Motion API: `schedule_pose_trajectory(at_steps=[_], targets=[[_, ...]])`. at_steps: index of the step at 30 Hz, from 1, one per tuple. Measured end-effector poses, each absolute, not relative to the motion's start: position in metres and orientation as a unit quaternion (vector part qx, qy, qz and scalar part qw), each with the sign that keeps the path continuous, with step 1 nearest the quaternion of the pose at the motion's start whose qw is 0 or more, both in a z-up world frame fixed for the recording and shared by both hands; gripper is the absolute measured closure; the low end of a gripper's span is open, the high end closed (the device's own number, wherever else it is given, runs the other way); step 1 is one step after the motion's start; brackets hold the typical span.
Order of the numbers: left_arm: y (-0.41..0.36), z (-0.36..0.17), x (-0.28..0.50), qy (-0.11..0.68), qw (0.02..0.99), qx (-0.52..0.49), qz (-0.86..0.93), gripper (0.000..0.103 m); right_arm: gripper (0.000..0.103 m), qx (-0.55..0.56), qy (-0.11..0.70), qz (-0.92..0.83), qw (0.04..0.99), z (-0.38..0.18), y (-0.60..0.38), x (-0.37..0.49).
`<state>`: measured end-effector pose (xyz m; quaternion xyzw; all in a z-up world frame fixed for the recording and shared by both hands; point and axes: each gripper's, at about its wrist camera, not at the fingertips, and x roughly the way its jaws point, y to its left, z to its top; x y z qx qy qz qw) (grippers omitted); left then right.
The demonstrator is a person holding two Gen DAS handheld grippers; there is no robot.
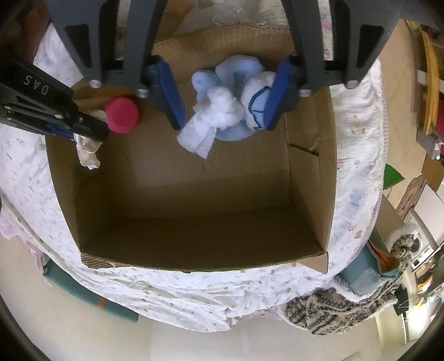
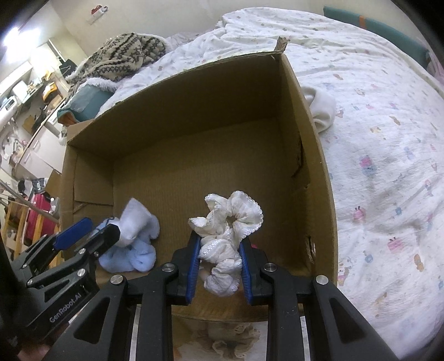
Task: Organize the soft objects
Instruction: 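Carry the cloth and scrunchie into the box and open both tools, then withdraw both tools from the box toward the items left on the sheet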
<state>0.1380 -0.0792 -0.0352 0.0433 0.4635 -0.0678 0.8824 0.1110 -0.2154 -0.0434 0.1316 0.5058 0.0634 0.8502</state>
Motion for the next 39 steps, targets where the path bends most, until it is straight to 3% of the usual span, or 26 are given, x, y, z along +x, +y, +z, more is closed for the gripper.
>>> schedule_pose_trajectory(at_steps=[4,7,9,10,11,39], targets=[[-0.077,-0.035,0.138,0.468,0.880,0.034,-0.075,0.031,0.075,0.141,0.505,0.064,0.849,-0.043,-0.218,0.110],[-0.076,-0.035,0.138,0.471,0.878,0.032,-0.072,0.030,0.069,0.150,0.502,0.065,0.849,-0.042,-0.220,0.110],[-0.076,-0.035,0.138,0.471,0.879,0.030,-0.074,0.029,0.053,0.151,0.498,0.063,0.852,-0.039,-0.221,0.109],[-0.076,-0.034,0.138,0.470,0.879,0.030,-0.073,0.029,0.039,0.154,0.491,0.066,0.855,-0.037,-0.221,0.108],[-0.076,-0.034,0.138,0.469,0.880,0.030,-0.073,0.029,0.035,0.156,0.485,0.067,0.858,-0.035,-0.221,0.107],[-0.054,-0.010,0.105,0.457,0.888,0.022,-0.059,0.029,0.034,0.153,0.468,0.054,0.869,-0.013,-0.229,0.076]])
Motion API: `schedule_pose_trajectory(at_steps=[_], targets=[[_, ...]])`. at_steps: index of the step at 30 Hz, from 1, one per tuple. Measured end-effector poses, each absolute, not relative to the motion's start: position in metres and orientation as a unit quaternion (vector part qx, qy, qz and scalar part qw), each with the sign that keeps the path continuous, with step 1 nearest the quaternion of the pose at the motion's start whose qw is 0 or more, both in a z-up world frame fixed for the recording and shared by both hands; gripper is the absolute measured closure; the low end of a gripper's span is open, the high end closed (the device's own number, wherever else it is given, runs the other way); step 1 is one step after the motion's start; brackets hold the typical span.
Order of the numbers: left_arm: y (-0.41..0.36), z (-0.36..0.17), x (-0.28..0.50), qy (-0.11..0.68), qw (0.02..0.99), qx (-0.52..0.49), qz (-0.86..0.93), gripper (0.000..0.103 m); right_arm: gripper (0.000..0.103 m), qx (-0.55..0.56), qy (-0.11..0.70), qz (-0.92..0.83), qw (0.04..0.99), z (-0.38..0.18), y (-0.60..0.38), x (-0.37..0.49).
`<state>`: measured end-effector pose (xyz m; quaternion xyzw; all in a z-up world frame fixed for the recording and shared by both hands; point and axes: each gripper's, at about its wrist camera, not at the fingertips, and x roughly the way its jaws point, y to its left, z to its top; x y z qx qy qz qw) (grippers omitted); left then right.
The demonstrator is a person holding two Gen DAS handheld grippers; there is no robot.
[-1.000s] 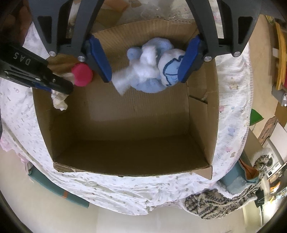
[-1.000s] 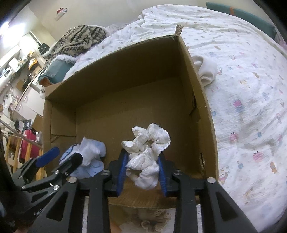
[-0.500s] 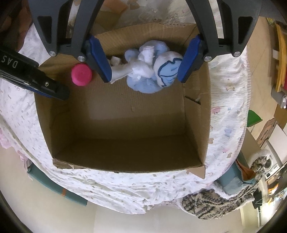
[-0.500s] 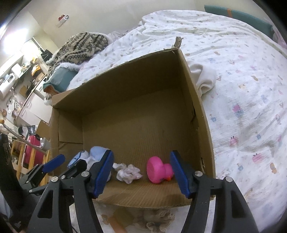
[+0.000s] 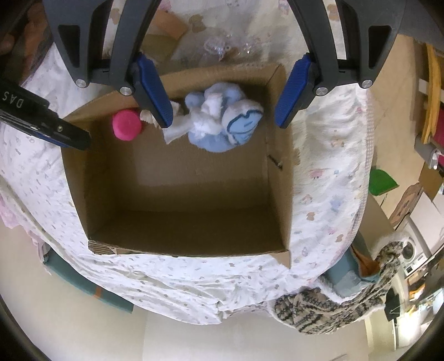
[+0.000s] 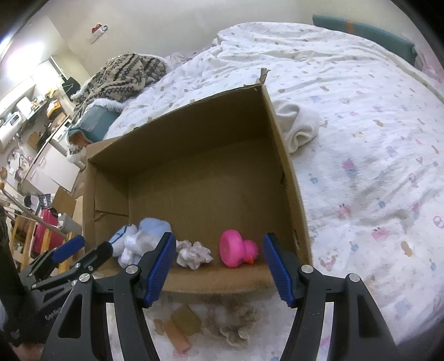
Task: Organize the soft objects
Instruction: 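Withdraw both tools from the box toward the items left on the sheet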
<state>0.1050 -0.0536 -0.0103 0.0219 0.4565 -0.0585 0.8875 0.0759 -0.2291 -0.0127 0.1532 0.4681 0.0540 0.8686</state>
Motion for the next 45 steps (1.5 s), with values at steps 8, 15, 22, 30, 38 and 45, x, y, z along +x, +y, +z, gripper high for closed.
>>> schedule_pose_trajectory(at_steps=[8,15,22,30,38,45], targets=[[-0.037,-0.005,0.081,0.458,0.888,0.008,-0.046,0.029,0.034,0.158,0.473,0.047,0.866,-0.011,-0.232,0.053],[-0.026,-0.005,0.064,0.469,0.882,-0.011,-0.043,0.029,0.034,0.165,0.484,0.042,0.859,-0.012,-0.232,0.033],[-0.025,-0.006,0.050,0.474,0.879,-0.013,-0.043,0.029,0.034,0.167,0.497,0.036,0.851,-0.017,-0.230,0.021],[-0.024,-0.011,0.044,0.485,0.874,-0.016,-0.039,0.029,0.034,0.171,0.507,0.033,0.844,-0.021,-0.228,0.017],[-0.025,-0.023,0.043,0.503,0.863,-0.018,-0.038,0.029,0.034,0.179,0.524,0.023,0.832,-0.032,-0.229,0.021],[-0.023,-0.029,0.046,0.512,0.858,-0.026,-0.036,0.029,0.035,0.196,0.531,0.020,0.824,-0.037,-0.235,0.022]])
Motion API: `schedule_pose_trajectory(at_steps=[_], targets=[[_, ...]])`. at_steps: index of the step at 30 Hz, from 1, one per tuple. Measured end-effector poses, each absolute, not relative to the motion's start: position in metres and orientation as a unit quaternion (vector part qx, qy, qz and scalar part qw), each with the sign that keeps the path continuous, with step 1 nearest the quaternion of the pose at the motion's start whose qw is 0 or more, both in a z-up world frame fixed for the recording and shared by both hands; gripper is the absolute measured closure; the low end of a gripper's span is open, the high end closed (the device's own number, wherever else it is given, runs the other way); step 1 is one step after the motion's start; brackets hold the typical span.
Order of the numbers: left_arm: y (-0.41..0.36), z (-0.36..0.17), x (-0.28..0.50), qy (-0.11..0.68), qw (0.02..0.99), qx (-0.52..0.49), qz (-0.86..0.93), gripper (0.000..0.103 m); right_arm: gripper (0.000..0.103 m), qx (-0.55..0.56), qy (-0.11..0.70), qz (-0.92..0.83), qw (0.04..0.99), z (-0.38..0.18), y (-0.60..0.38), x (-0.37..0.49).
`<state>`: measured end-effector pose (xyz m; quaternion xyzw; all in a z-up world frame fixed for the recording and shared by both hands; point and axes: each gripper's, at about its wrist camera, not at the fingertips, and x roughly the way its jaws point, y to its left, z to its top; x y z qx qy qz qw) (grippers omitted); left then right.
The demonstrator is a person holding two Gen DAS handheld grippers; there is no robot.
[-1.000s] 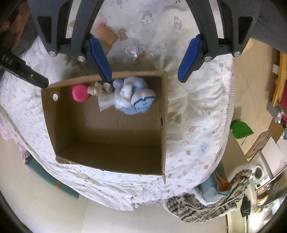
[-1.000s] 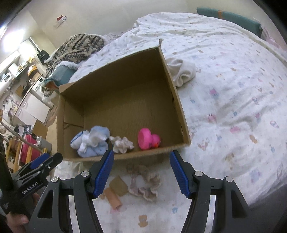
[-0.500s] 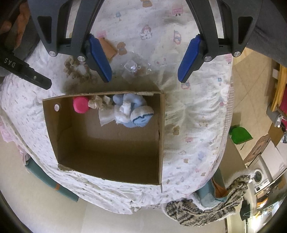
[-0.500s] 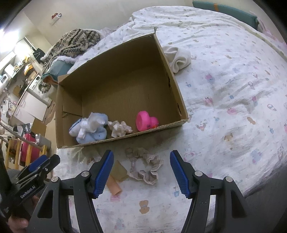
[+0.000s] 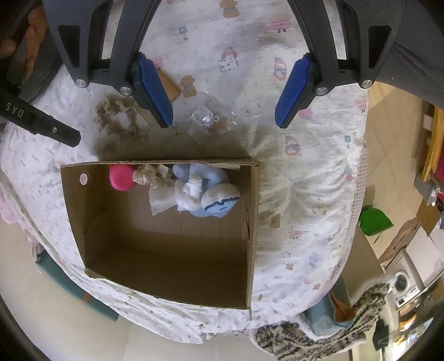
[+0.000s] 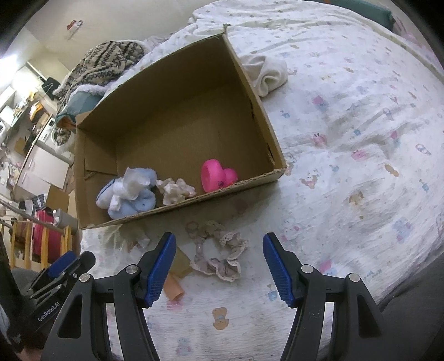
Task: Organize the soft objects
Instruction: 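Withdraw both tools from the box toward the items left on the sheet, then grasp the clear plastic bag with the left tool while the right tool grasps the brown scrunchie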
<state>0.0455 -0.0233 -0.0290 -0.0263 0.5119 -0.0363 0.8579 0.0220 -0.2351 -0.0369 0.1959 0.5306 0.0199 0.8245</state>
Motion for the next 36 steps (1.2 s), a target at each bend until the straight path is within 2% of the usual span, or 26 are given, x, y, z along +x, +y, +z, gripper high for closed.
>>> schedule_pose_trajectory(at_steps=[5,15,28,30,31,34,36], targets=[[-0.003,-0.031,0.051,0.513,0.857,-0.058,0.002,0.029,0.035,0.230,0.536,0.012,0.812,-0.044,-0.245,0.024],[0.013,-0.066,0.063,0.576,0.808,-0.125,0.011,0.029,0.035,0.267,0.568,-0.007,0.779,-0.066,-0.252,0.029],[-0.049,-0.114,0.089,0.612,0.790,-0.008,-0.035,0.031,0.035,0.283,0.581,-0.011,0.763,-0.078,-0.260,0.035],[-0.049,-0.118,0.091,0.610,0.791,-0.008,-0.035,0.049,0.035,0.286,0.585,-0.013,0.759,-0.081,-0.261,0.036],[-0.050,-0.118,0.092,0.610,0.791,-0.004,-0.035,0.064,0.035,0.287,0.587,-0.012,0.757,-0.083,-0.261,0.037],[-0.047,-0.117,0.092,0.610,0.792,-0.004,-0.032,0.076,0.035,0.286,0.592,-0.007,0.753,-0.086,-0.258,0.040],[-0.045,-0.115,0.092,0.608,0.793,-0.005,-0.031,0.078,0.035,0.281,0.597,-0.002,0.751,-0.089,-0.255,0.043]])
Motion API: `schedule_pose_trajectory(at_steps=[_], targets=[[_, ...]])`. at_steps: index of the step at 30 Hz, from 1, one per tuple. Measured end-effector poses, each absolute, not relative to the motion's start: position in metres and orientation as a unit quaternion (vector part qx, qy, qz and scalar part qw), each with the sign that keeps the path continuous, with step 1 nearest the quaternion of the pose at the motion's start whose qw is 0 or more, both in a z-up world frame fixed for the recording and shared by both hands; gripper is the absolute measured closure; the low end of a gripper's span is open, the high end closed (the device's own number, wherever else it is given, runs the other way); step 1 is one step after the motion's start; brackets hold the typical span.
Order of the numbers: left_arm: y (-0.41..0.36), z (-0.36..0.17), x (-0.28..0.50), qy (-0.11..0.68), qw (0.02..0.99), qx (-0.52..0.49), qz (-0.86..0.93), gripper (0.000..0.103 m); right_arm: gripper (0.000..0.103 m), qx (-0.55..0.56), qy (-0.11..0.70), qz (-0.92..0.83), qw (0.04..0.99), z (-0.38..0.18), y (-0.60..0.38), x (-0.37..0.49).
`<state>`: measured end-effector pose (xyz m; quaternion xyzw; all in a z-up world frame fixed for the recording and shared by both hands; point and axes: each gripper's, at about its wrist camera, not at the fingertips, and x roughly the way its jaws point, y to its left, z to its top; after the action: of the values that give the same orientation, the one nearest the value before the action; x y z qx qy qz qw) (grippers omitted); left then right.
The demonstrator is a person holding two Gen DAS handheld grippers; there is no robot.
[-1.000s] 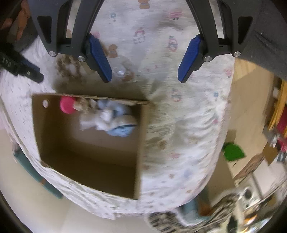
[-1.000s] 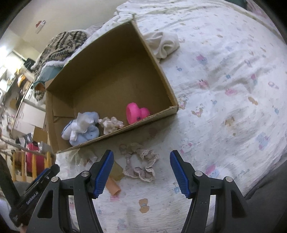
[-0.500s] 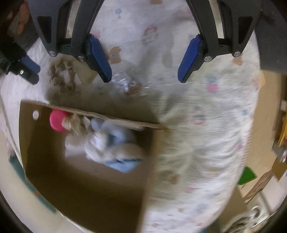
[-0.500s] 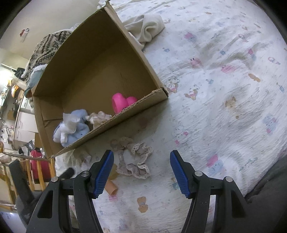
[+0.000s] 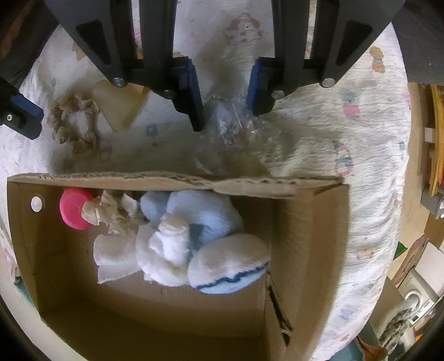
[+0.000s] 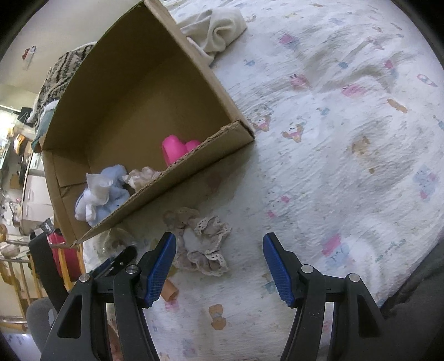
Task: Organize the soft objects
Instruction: 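Grasp the clear plastic bag with the left tool while the right tool grasps the brown scrunchie, then carry the bag and scrunchie over the box and lower them inside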
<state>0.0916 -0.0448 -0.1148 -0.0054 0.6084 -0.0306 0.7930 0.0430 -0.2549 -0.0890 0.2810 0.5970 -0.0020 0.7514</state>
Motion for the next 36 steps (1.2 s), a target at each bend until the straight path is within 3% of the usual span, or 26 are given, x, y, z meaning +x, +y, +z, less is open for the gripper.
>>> schedule_pose_trajectory(at_steps=[13,15,17,20,36], targets=[[-0.007,-0.095,0.088,0.583,0.812,-0.006,0.030,0.080,0.036,0.161,0.641,0.027,0.750,-0.111,-0.201,0.062],[-0.003,-0.094,0.088,0.580,0.814,-0.003,0.035,0.080,0.050,0.142,0.643,0.018,0.753,-0.112,-0.198,0.063],[0.001,-0.091,0.087,0.576,0.816,-0.001,0.036,0.080,0.072,0.126,0.642,0.007,0.756,-0.112,-0.198,0.063],[-0.005,-0.088,0.084,0.575,0.818,-0.001,0.028,0.080,0.089,0.130,0.637,0.006,0.760,-0.109,-0.206,0.063],[0.004,-0.042,0.035,0.541,0.840,-0.034,0.009,0.080,0.091,0.164,0.549,0.029,0.819,-0.050,-0.218,0.027]])
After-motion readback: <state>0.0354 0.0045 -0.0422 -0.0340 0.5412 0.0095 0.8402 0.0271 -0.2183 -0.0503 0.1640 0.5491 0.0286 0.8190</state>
